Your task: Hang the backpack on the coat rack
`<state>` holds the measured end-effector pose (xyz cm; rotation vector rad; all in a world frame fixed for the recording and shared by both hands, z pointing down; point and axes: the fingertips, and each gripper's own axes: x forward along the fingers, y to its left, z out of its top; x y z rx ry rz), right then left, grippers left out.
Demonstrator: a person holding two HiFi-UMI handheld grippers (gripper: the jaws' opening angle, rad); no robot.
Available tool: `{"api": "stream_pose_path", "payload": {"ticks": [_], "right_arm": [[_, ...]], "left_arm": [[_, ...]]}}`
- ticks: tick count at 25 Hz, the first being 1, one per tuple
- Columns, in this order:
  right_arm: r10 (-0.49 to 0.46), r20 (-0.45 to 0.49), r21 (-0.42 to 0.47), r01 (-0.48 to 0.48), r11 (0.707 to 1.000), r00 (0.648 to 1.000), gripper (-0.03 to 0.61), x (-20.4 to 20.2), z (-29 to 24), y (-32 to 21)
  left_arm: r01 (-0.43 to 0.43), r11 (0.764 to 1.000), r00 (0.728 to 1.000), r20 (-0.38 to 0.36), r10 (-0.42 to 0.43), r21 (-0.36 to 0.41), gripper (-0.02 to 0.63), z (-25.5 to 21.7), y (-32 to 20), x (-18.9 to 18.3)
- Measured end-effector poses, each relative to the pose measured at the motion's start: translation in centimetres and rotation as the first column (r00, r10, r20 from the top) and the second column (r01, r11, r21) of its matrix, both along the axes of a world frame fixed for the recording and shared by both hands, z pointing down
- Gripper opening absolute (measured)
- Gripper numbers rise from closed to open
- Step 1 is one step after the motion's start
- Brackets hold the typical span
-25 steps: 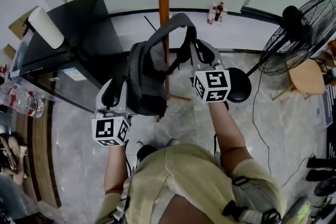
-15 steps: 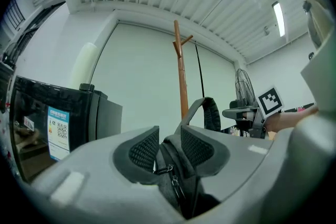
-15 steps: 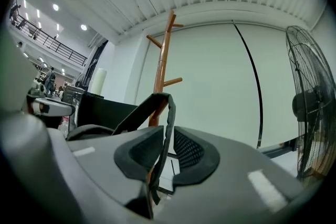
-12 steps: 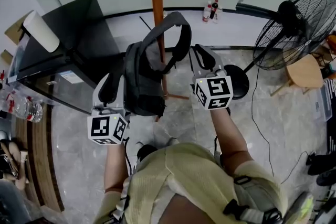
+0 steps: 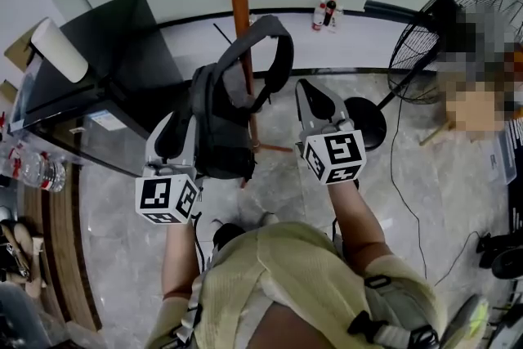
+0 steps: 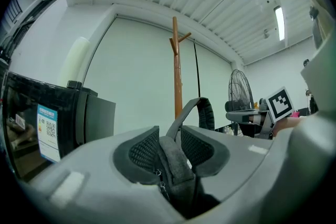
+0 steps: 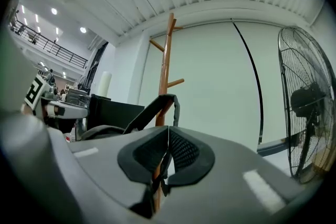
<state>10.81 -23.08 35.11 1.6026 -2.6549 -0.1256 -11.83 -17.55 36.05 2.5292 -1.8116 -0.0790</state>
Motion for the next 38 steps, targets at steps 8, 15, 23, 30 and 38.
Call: {"api": "stream_pose_path", "payload": {"ticks": [8,15,23,30,38], "right_arm": [[-0.034,0.038,-0.031,0.035,0.999,0.999,0.003,-0.2,0.4,1.8],[-0.039,0.032,-0.060,0.041,0.997,0.999,0.003,-0.3,1.3,2.8],[-0.025,0.065,-0.070,0.030,0.997,0.998,0.003,0.2,1.3,3.4],[-0.027,0.087,-0.072,0.033,0.997,0.996,0.003,0.3,1.1,3.5],[-0.009,0.083,-0.093,0.016,0.996,0.996,0.003,1.0,1.7,3.3]], "left_arm": [[0.002,1.000,1.000,0.002,-0.002,-0.003,0.123,-0.4,0.0,0.3],[-0.012,1.000,1.000,-0.008,0.012,-0.014,0.123,-0.1,0.0,0.8],[-0.037,0.999,0.999,-0.008,0.036,-0.030,0.123,0.2,0.0,1.5],[-0.044,0.998,0.999,-0.001,0.044,-0.034,0.123,0.1,0.1,1.9],[-0.021,0.999,1.000,-0.010,0.021,-0.026,0.121,0.1,0.5,1.6]]}}
